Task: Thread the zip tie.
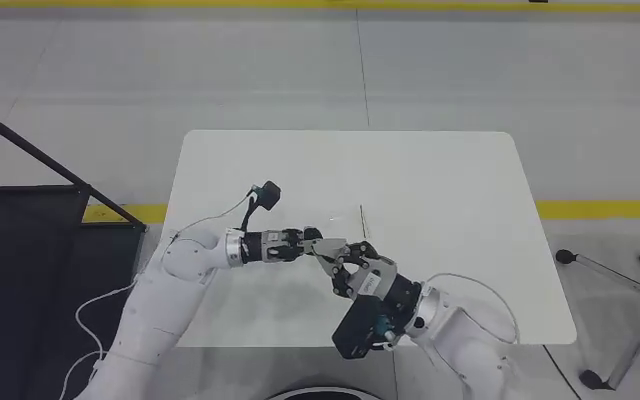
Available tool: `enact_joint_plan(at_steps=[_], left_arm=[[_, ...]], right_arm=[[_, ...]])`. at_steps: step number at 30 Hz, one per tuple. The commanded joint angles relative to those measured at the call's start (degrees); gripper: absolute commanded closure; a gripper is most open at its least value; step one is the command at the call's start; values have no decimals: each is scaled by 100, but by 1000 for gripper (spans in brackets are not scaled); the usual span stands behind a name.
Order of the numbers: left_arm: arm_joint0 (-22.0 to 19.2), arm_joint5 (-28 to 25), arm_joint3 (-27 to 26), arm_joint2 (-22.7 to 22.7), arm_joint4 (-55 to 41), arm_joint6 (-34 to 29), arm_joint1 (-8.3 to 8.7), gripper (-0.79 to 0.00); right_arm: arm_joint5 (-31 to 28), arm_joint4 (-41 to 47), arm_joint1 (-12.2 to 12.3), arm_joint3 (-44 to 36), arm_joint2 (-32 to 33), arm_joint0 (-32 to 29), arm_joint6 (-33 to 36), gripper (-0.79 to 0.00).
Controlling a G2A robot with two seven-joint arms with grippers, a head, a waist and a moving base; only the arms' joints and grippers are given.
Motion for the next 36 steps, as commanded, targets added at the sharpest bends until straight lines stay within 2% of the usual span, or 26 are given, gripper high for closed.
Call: enact_joint_plan(at_steps=[1, 3, 12, 15, 20, 25, 33, 36], left_arm=[[-73, 6, 23, 141, -143, 8, 35, 0], [-108, 38, 95, 215, -310, -23, 86, 0], [-108, 38, 95, 215, -310, -23, 86, 0], [-50, 221, 6, 258, -317, 102, 85, 0], [-60, 361, 1, 316, -1037, -314, 123, 0], [-168, 619, 16, 367, -1544, -604, 191, 0], [-266, 815, 13, 452, -1886, -800, 328, 0], [-271, 839, 4, 476, -1893, -825, 339, 0]], right_arm=[[42, -113, 12, 13, -29, 6, -66, 0], [89, -141, 21, 11, -34, -13, -98, 0], [89, -141, 21, 11, -34, -13, -98, 0], [146, -190, 23, -1, -64, -13, -139, 0], [477, -734, 70, 180, -201, 34, -958, 0], [817, -1144, 116, 409, -235, 32, -1478, 0], [1307, -1363, 132, 560, -235, 13, -1298, 0], [1307, -1363, 132, 560, -235, 13, -1298, 0]])
